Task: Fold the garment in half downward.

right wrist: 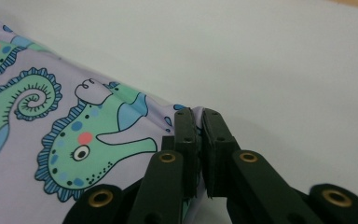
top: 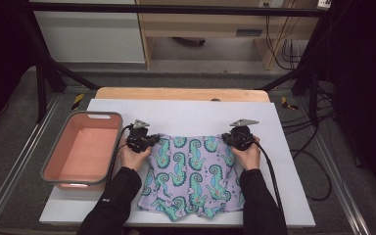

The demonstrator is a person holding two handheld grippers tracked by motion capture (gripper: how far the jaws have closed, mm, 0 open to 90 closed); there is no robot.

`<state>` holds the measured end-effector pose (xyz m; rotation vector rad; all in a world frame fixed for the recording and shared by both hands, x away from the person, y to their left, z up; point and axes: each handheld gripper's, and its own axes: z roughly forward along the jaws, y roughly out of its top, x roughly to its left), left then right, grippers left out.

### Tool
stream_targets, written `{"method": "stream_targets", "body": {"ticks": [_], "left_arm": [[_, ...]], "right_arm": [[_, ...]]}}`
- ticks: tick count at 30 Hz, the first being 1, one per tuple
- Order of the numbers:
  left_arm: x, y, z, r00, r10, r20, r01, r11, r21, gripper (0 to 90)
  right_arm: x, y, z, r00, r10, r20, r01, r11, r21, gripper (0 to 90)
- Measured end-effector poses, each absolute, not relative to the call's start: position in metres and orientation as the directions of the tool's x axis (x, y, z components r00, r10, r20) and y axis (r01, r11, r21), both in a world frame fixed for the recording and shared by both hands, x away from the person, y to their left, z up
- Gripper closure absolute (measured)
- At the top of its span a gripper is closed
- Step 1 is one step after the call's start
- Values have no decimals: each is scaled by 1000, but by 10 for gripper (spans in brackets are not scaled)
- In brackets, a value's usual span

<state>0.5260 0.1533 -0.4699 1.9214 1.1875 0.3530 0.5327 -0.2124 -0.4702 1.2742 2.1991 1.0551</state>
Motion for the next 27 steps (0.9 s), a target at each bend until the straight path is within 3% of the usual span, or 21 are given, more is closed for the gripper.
{"method": "stream_targets", "body": {"ticks": [3,7,9,15,18,22,27], "left_arm": [[522,156,-467,520,836,-173,599,-213,772,778],[512,161,-459,536,825,-178,587,-213,781,509],[507,163,-455,552,813,-186,583,-217,783,423],[484,166,-445,578,801,-158,553,-242,798,167],[473,166,-443,597,790,-140,531,-259,806,127],[466,168,-442,615,772,-160,540,-265,799,88],[458,171,-442,638,752,-166,534,-276,799,61]], "right_arm": [[531,-211,-474,-513,857,46,563,296,771,796],[524,-211,-465,-514,856,51,531,271,803,590],[518,-212,-460,-501,863,64,526,245,815,458],[502,-212,-450,-525,848,66,529,265,806,267],[492,-211,-446,-536,842,59,504,263,823,239],[477,-211,-440,-546,834,76,509,259,820,125],[456,-210,-437,-567,819,89,502,258,825,80]]}}
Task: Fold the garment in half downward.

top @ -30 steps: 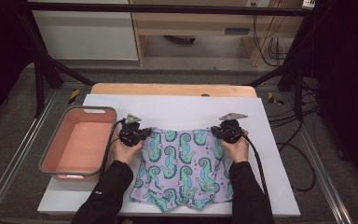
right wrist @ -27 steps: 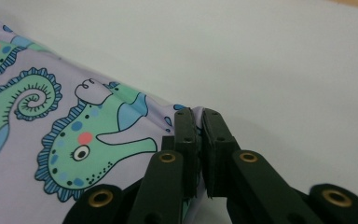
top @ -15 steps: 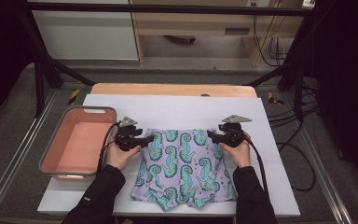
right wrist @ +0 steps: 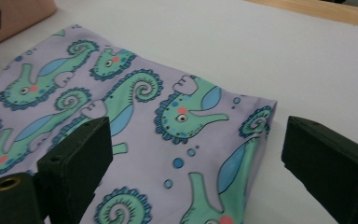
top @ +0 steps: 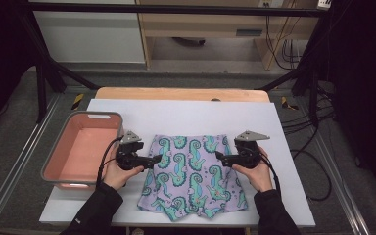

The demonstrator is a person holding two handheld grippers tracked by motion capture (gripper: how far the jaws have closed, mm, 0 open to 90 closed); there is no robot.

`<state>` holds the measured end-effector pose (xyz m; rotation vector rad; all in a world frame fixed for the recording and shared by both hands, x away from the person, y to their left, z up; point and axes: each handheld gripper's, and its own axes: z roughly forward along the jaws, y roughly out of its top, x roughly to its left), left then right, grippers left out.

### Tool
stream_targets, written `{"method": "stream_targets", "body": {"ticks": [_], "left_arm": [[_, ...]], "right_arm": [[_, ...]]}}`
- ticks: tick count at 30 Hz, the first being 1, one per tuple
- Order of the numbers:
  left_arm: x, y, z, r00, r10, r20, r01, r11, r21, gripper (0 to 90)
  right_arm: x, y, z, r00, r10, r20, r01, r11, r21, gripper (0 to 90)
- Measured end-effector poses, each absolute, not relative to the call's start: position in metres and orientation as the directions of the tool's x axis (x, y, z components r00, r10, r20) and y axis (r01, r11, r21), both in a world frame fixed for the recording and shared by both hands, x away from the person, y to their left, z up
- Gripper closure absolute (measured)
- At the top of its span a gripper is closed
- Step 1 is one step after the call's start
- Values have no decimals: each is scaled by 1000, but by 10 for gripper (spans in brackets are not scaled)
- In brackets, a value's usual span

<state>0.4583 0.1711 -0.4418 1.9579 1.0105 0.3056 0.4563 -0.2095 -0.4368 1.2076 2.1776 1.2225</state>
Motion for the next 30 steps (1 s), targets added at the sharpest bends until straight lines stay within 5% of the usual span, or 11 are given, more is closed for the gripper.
{"method": "stream_targets", "body": {"ticks": [30], "left_arm": [[478,149,-440,634,758,-152,547,-301,781,76]], "right_arm": [[393,-186,-456,-631,760,159,512,253,821,46]]}}
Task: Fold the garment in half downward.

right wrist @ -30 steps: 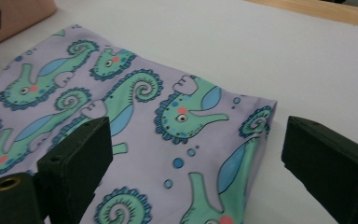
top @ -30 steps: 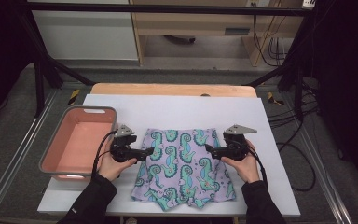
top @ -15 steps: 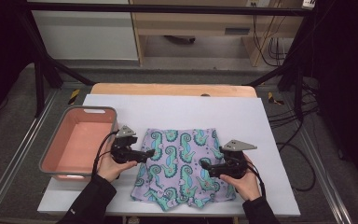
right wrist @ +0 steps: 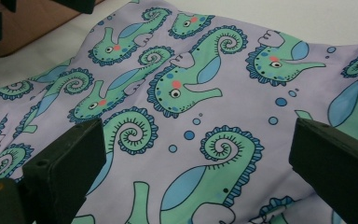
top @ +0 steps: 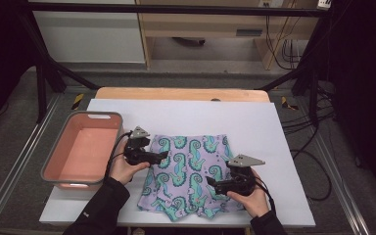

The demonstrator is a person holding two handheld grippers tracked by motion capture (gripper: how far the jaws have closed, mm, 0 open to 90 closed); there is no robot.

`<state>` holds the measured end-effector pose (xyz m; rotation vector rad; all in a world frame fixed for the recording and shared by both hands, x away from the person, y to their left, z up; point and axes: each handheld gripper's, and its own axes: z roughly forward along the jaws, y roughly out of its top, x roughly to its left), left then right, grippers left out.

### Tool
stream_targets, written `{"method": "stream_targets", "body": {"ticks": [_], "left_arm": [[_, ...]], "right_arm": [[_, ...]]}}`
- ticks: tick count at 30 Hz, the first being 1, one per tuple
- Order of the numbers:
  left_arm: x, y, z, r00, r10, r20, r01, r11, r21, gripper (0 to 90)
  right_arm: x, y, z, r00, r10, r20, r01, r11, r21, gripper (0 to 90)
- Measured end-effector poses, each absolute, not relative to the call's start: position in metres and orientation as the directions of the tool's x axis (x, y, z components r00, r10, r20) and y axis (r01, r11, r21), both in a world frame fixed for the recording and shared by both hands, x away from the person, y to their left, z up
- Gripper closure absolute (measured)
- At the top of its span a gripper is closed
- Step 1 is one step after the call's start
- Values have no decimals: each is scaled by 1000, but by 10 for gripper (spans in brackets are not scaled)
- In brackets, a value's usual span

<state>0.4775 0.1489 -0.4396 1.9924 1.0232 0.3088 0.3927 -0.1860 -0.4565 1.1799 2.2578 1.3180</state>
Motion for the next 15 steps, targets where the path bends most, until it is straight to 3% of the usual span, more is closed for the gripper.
{"method": "stream_targets", "body": {"ticks": [15], "left_arm": [[511,149,-445,582,803,-125,570,-293,768,320]], "right_arm": [[386,-173,-456,-657,738,154,500,273,822,44]]}}
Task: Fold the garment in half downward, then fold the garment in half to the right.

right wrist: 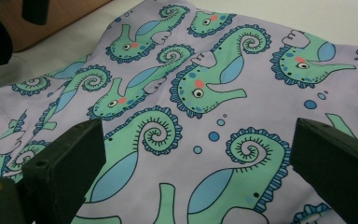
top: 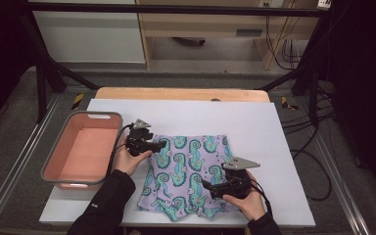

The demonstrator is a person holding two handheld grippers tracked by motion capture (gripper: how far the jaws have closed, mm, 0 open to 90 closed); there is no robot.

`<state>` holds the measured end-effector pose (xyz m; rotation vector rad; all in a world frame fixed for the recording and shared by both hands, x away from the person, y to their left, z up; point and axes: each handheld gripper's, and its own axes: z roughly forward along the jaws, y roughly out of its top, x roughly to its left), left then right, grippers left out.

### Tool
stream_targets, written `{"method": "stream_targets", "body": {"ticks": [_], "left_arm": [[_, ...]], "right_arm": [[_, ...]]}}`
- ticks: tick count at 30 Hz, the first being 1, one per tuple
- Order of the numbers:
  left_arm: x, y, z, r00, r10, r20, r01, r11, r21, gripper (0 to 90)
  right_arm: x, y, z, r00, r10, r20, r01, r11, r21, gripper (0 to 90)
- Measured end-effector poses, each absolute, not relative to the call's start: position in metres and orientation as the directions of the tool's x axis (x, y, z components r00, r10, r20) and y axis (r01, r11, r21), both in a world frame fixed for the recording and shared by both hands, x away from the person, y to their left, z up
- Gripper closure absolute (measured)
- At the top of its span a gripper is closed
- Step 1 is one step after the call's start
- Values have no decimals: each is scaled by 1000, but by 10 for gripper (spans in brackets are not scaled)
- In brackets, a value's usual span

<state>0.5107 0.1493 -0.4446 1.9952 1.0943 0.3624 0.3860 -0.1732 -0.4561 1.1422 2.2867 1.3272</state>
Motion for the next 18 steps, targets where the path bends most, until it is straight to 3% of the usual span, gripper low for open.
{"method": "stream_targets", "body": {"ticks": [18], "left_arm": [[532,154,-472,539,830,-142,647,-301,701,570]], "right_arm": [[383,-163,-457,-673,724,154,499,289,817,43]]}}
